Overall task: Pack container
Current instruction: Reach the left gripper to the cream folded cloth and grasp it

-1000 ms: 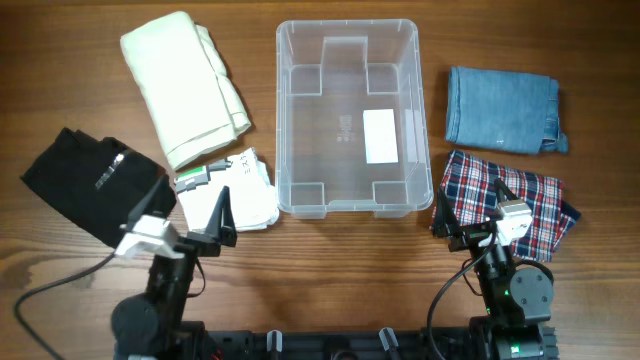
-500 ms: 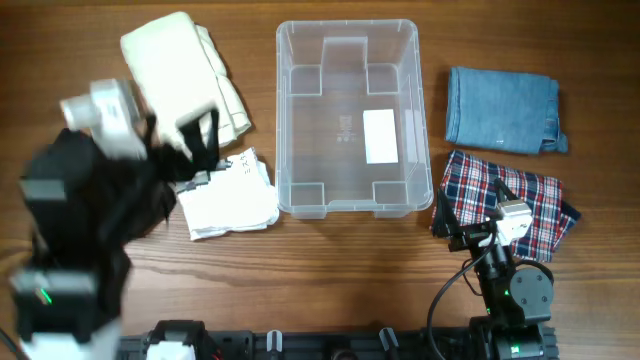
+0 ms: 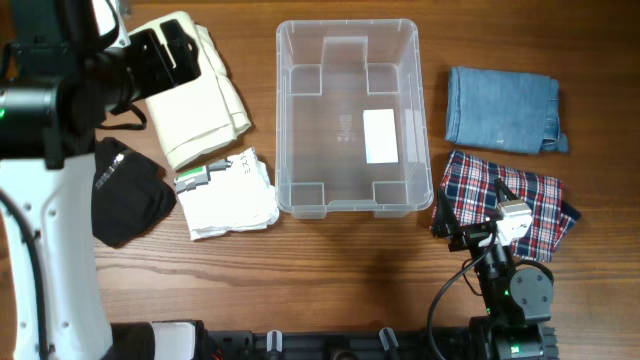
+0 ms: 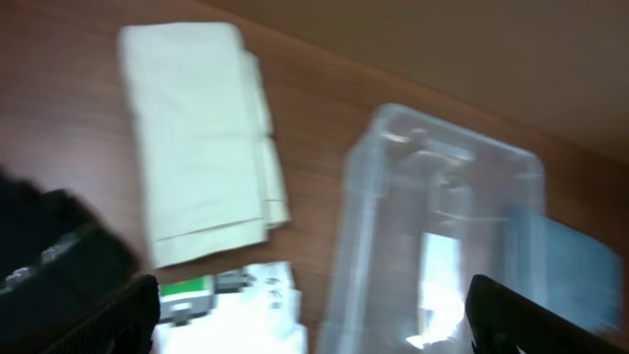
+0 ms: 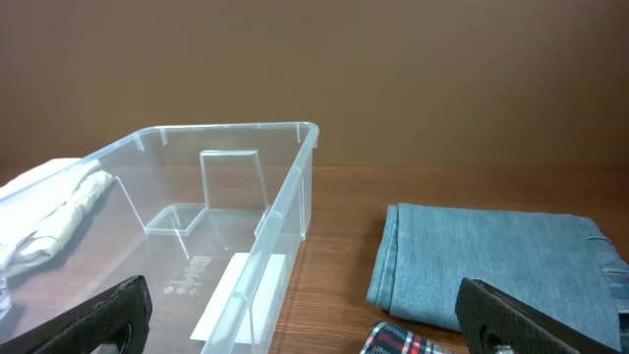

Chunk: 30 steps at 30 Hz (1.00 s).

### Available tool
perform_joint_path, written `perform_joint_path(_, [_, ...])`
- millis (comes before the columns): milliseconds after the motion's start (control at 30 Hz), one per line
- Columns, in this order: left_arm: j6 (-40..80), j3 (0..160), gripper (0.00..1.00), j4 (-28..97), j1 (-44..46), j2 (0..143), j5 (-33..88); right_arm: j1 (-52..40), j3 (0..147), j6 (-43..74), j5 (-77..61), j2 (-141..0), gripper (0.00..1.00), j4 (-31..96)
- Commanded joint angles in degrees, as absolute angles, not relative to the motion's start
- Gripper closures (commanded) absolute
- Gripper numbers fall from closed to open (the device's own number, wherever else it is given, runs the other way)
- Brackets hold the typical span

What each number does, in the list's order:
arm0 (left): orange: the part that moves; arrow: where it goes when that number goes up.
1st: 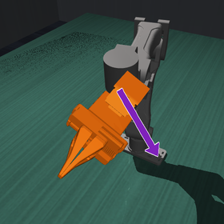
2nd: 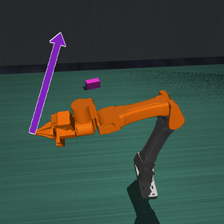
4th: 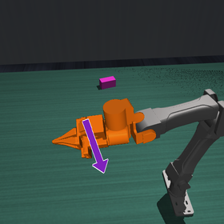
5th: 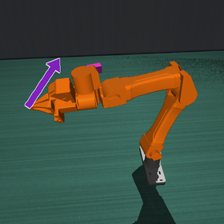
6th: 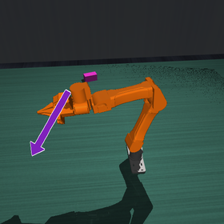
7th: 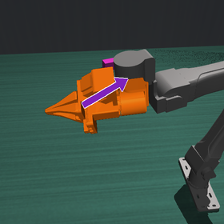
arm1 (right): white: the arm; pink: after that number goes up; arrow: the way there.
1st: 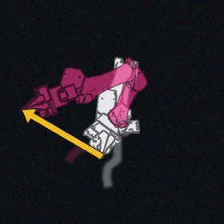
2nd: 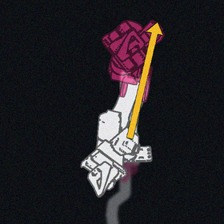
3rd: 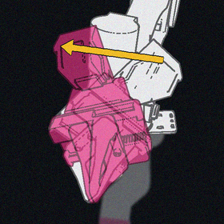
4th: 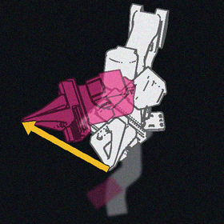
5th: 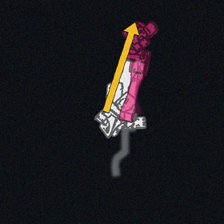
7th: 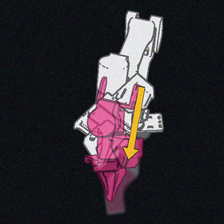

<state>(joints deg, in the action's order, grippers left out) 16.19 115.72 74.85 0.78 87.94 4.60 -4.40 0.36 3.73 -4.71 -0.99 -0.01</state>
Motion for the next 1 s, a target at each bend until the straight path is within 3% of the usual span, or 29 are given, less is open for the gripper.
perform_joint_path(0, [15.2,116.5,0.00,75.9,0.2,90.1,-6.8,-4.2,0.3,3.1,-5.2,-0.6,0.00,-0.3])
perform_joint_path(533, [19.6,116.5,0.00,72.6,-10.9,110.7,-4.4,-4.2,0.3,3.1,-5.2,-0.6,0.00,-0.3])
perform_joint_path(967, [18.2,116.5,0.00,63.8,-14.5,125.9,6.7,-4.2,0.3,3.1,-5.2,-0.6,0.00,-0.3])
